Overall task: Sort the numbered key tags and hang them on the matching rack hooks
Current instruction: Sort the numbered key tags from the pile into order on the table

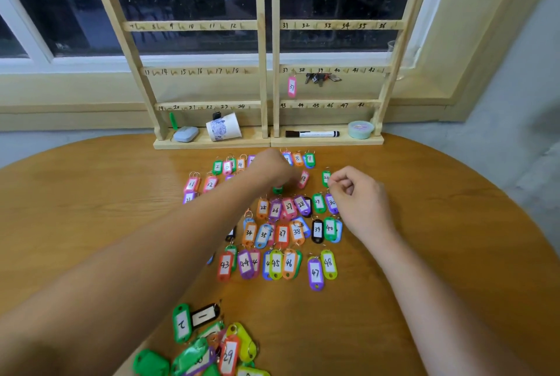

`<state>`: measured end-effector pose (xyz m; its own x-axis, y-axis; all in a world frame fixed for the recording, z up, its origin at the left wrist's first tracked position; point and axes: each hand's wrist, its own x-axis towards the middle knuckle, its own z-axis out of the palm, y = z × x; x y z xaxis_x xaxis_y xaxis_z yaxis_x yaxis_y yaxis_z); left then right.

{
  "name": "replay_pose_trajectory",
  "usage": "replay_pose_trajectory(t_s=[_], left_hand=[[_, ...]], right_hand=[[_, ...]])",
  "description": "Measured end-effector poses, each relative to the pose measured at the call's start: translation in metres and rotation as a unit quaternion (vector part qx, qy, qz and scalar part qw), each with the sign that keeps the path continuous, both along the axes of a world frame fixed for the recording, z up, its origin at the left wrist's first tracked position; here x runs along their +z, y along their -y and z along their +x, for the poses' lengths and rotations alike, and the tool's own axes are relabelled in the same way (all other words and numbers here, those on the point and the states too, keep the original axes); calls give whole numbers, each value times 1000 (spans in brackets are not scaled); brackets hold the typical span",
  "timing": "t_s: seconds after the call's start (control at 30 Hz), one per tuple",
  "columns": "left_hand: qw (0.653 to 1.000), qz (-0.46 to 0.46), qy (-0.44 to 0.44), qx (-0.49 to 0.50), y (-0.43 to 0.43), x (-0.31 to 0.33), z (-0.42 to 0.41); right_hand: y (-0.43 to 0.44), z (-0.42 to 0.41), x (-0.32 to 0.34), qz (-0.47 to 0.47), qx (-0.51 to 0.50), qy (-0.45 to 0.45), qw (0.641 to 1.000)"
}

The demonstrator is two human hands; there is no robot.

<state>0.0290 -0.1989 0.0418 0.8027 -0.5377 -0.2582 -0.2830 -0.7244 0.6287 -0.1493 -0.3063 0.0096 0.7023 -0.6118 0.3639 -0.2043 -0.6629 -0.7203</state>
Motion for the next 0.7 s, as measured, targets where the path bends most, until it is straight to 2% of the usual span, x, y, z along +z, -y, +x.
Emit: replay_pose_trajectory(t_s=[0.3, 0.5, 0.7], left_hand=[[996, 50, 66, -19, 5, 1, -1], [996, -6, 81, -32, -37, 18, -11], [993, -56, 83, -69, -115, 36, -44]], right_hand=[[4, 2, -6, -12, -1, -4, 1000], [-1, 0, 1, -1, 12, -7, 1000], [-44, -12, 19, 41, 95, -13, 995]])
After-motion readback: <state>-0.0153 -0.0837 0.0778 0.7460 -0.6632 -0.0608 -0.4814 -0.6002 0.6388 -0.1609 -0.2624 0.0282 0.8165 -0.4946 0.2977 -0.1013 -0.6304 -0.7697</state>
